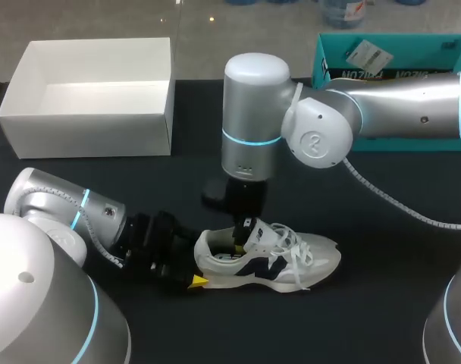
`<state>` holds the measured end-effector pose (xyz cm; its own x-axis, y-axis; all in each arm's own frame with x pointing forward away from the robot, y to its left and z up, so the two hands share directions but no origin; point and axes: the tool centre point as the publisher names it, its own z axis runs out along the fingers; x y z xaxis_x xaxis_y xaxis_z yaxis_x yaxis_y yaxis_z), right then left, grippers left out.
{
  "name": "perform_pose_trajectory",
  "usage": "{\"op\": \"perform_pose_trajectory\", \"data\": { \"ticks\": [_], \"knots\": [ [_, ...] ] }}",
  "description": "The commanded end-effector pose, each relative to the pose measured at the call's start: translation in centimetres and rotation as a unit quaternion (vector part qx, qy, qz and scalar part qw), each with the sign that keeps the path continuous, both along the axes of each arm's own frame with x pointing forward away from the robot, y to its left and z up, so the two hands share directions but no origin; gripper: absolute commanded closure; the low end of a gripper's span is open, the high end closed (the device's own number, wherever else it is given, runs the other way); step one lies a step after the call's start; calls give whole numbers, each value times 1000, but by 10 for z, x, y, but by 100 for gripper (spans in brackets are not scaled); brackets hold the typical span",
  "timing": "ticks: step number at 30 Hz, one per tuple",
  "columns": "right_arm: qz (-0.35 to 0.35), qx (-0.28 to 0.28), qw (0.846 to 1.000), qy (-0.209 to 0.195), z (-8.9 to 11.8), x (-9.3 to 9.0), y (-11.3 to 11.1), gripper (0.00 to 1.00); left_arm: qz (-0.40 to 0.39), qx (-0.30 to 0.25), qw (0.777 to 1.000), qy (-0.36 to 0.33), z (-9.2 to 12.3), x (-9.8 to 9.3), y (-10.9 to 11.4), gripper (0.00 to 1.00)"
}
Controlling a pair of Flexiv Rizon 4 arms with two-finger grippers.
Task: Take the shoe out of the shoebox, open the shoe tongue, remove and reinsert the insole, then place the shoe into the shoebox
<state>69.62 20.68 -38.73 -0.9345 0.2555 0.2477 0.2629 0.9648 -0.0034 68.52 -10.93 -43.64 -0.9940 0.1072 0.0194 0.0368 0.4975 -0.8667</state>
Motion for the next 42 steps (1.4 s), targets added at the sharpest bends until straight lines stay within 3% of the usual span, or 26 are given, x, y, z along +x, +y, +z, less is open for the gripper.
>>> {"op": "perform_pose_trajectory", "data": {
  "ticks": [1, 17, 36, 42],
  "knots": [
    [-3, 4, 1000, -8, 10, 1, -8, 100, 0, 2, 1000, 0, -8, -2, -2, 100],
    [-8, 0, 999, -31, 31, 10, -18, 100, 0, 2, 1000, 0, -8, -2, -2, 100],
    [3, -12, 1000, -17, 3, 13, 3, 100, 0, 2, 1000, 0, -8, -2, -2, 100],
    [3, -16, 1000, -17, 5, 14, 1, 61, 0, 2, 1000, 0, -8, -2, -2, 100]
  ]
}}
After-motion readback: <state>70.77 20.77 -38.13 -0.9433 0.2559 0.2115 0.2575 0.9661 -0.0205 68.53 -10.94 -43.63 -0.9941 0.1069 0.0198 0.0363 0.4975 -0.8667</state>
